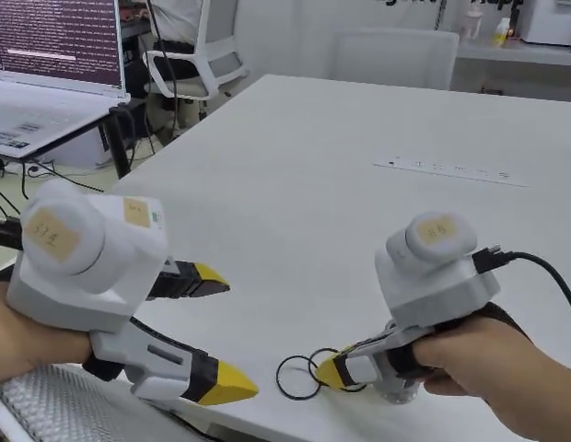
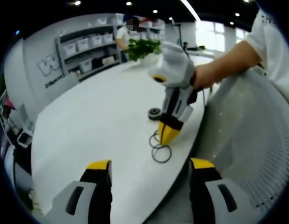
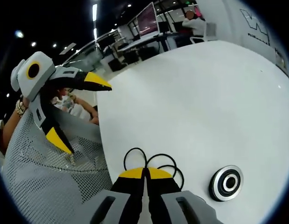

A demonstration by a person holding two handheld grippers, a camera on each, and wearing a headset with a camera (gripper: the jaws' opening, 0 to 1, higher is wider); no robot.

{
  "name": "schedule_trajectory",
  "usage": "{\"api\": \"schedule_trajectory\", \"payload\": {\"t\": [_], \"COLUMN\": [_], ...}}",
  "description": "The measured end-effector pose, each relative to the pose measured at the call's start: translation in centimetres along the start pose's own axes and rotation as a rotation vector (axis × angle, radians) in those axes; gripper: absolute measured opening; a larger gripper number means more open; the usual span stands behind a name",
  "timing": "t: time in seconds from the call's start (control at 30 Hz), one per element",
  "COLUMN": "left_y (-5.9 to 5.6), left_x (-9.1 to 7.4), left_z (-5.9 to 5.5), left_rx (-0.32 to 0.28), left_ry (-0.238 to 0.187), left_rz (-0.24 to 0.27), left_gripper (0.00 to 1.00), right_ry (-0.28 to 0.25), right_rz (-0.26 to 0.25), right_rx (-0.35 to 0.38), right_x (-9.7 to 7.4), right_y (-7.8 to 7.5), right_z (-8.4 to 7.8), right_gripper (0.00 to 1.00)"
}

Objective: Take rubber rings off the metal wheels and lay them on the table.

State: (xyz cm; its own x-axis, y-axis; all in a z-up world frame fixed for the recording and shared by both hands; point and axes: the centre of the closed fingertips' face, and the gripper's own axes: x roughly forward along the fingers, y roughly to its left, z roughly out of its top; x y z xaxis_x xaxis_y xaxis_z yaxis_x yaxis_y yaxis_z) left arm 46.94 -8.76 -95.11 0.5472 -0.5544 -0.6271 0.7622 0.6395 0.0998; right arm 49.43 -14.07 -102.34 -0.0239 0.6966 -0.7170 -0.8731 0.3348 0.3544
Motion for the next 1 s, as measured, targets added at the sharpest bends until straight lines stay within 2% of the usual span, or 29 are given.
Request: {"api": "schedule_trajectory", "payload": {"t": [0.2,0.4,0.67,0.8,1.0], "left_y": [0.2,0.2,0.8,0.8,0.8], "left_x": [-0.1,0.0,0.1,0.2,0.3], "left_z": [-0.1,-0.2,-0.4,-0.1,0.1], "left_rx": [0.005,0.001,-0.026,-0.022,-0.024], "left_ry": [0.008,0.014,0.018,0.01,0.002], "left_rz": [0.018,0.012,0.021,0.017,0.005], "left_gripper": [0.65,0.65,0.64,0.64,0.66], "right_ry": [-0.007,-0.015,-0.06,-0.102,-0.202], "right_rz": [-0.008,-0.002,-0.008,-0.001,0.012], "right_rx": [-0.031,-0.033,-0.007,0.026,0.091], "right_x": [0.2,-0.1,-1.0,-2.0,-3.8], "right_y": [0.0,-0.1,-0.8,-1.2,-1.8], "right_z": [0.1,0.4,1.6,2.7,5.1], "right_gripper": [0.0,0.0,0.06,0.09,0.1]}}
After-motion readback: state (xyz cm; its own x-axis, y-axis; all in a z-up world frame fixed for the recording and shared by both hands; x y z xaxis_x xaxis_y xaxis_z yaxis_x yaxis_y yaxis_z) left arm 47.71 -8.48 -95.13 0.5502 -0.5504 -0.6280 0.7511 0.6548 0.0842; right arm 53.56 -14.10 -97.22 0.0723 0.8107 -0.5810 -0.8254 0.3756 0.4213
